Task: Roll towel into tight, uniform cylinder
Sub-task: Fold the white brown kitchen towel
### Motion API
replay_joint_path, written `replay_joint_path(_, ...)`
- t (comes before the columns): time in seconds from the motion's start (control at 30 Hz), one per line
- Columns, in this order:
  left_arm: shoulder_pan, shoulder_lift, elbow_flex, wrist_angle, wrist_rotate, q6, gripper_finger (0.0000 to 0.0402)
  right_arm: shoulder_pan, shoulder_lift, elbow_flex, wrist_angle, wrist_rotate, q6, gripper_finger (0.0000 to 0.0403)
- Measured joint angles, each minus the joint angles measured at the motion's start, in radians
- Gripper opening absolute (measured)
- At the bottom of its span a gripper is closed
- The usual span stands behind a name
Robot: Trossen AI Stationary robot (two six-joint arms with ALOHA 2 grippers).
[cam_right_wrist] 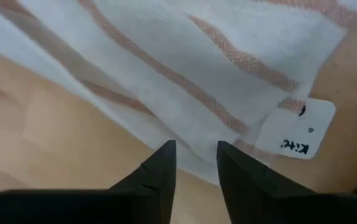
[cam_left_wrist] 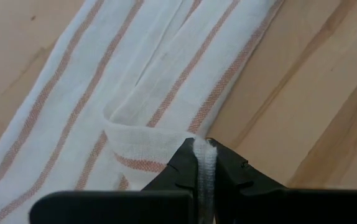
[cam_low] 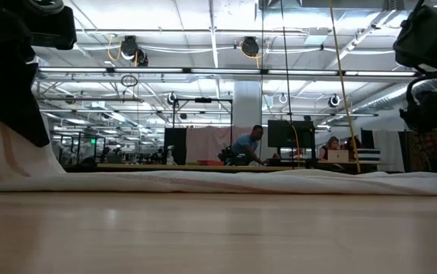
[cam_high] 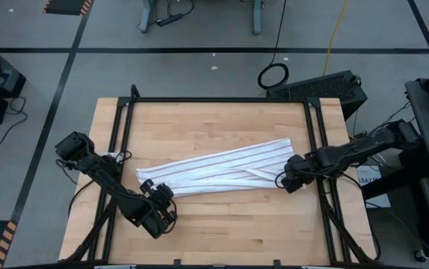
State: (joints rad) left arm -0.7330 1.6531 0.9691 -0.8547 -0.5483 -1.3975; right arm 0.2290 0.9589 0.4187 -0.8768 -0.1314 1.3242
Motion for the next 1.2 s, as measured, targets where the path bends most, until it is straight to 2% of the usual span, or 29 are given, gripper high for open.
replay_joint_path(0.3, 0.0, 0.0, 0.0, 0.005, 0.006, 0.078, 0.002, -0.061, 0.093, 0.0, 0.014, -0.034, 0.0, 0.0183)
replay_joint_path(0.43, 0.0, 0.0, 0.0, -0.004, 0.008, 0.09, 0.002, -0.065, 0.106, 0.0, 0.024, -0.034, -0.024, 0.0195)
replay_joint_path(0.53, 0.0, 0.0, 0.0, -0.003, 0.023, 0.123, 0.002, -0.065, 0.106, 0.0, 0.026, -0.032, -0.024, 0.0168)
replay_joint_path(0.7, 0.0, 0.0, 0.0, -0.002, 0.048, 0.129, 0.002, -0.064, 0.093, 0.0, 0.018, -0.035, -0.027, 0.0079)
replay_joint_path(0.83, 0.0, 0.0, 0.0, -0.002, 0.096, 0.125, 0.002, -0.064, 0.079, 0.001, 0.013, -0.079, -0.045, 0.0013)
replay_joint_path(1.03, -0.01, 0.0, 0.0, -0.001, 0.179, 0.13, 0.002, -0.073, 0.067, 0.01, 0.019, -0.117, -0.055, 0.001)
replay_joint_path(1.2, -0.022, -0.005, 0.0, -0.005, 0.224, 0.131, 0.002, -0.079, 0.068, 0.028, 0.015, -0.188, -0.09, 0.0004)
